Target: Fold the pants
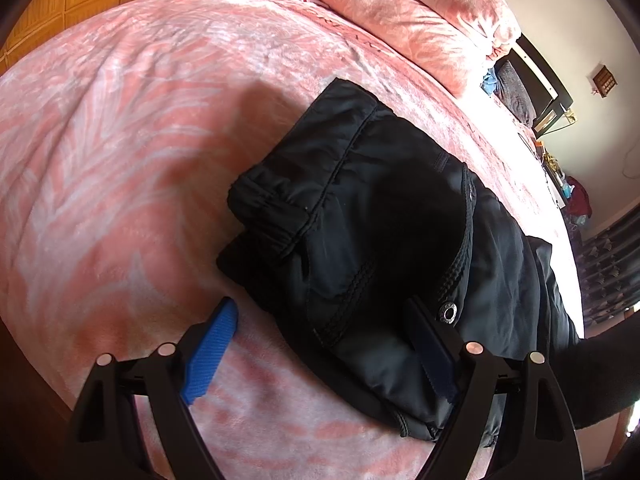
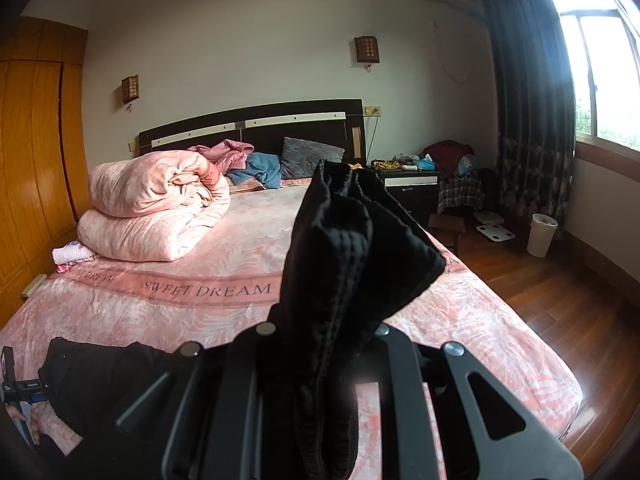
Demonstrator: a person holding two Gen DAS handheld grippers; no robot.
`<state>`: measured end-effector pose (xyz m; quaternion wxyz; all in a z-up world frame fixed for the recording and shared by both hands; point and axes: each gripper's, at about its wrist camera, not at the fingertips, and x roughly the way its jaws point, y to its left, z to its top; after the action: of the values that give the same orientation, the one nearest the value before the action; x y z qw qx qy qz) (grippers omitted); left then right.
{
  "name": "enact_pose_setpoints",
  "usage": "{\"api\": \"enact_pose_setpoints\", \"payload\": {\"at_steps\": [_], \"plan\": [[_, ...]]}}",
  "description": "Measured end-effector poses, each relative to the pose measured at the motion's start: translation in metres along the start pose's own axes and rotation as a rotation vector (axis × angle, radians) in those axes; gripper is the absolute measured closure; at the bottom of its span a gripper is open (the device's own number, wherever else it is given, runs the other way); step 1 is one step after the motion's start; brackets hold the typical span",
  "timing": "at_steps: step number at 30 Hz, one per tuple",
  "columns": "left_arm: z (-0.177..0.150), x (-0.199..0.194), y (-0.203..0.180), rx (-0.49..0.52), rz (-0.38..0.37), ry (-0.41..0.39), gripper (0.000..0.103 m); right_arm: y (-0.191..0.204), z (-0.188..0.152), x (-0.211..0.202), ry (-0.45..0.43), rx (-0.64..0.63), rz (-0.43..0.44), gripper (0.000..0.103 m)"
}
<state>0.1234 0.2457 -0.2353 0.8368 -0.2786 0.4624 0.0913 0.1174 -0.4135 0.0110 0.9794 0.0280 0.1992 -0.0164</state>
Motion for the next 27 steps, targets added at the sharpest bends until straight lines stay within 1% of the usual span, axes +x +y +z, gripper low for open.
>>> {"api": "enact_pose_setpoints", "payload": {"at_steps": [16,27], "plan": [[-0.002,-0.004,0.007,-0.018,-0.046,-0.003,0.017,0.036,0.004,0.013,0.032,-0.062,-0.003,0.091],[-0.003,-0.006,0.01,-0.027,-0.074,-0.002,0.017,0.064,0.002,0.022,0.05,-0.13,-0.018,0.091]]}}
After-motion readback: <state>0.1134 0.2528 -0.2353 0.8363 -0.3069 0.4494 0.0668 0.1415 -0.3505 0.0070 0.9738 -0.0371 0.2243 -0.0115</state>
